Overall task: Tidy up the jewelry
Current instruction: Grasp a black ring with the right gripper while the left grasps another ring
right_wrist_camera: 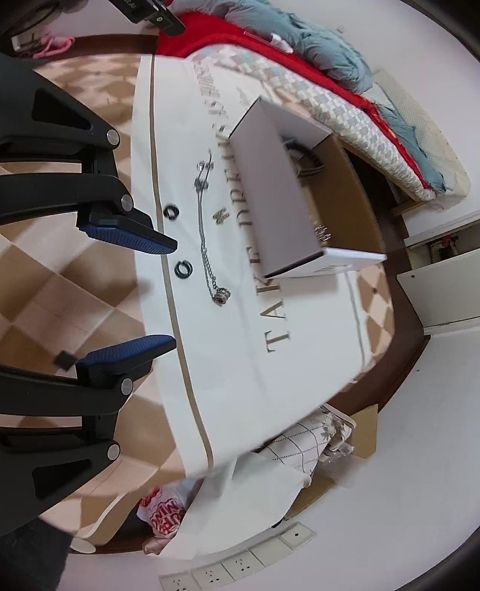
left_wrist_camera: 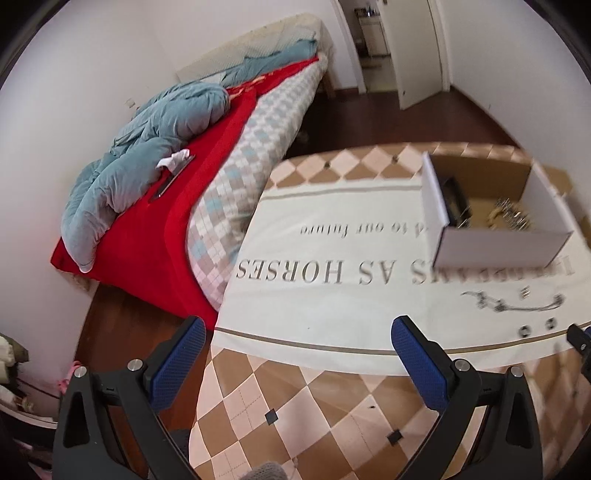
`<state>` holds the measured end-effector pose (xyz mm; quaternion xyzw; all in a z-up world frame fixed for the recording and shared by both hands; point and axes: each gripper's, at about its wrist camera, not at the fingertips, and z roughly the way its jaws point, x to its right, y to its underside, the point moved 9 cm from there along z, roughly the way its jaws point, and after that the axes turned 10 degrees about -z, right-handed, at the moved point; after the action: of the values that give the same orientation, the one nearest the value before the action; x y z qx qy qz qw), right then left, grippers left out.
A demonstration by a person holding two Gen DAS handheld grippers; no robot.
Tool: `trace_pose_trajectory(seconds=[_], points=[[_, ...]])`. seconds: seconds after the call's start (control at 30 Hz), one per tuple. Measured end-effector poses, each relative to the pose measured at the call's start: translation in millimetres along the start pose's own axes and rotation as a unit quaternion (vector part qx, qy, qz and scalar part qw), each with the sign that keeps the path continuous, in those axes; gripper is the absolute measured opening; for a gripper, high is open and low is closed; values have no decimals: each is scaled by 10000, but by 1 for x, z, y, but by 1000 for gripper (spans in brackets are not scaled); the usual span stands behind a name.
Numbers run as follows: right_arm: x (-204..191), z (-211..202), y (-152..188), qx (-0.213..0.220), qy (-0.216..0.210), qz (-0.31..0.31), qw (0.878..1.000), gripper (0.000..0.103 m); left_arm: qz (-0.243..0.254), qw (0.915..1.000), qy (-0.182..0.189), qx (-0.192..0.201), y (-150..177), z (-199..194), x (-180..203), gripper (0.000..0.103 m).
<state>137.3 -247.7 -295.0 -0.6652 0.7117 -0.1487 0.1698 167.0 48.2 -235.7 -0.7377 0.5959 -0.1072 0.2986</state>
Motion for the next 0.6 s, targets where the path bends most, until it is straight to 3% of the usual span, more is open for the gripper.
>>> trace_pose_trajectory(seconds=[0.23,0.33,0.37,0.47,0.6], points=[[-26,33,-4,34,159,-546,9984,47,173,9993,-148,-297,10,30,7,103],[-34,36,-5,203,580,-1015,9929,31,240,9989,-70,-395,12,33,14,103],[-37,36,-6,245,594,-1098,9919,12,245,9988,-13,-430,13,33,18,103],[-34,37,-5,238,624,-1120,9915,13,312,9978,291,-517,14,30,37,103],[-7,27,-1,209,525,-582,9967,13,526,9943,715,-584,18,21,75,103]])
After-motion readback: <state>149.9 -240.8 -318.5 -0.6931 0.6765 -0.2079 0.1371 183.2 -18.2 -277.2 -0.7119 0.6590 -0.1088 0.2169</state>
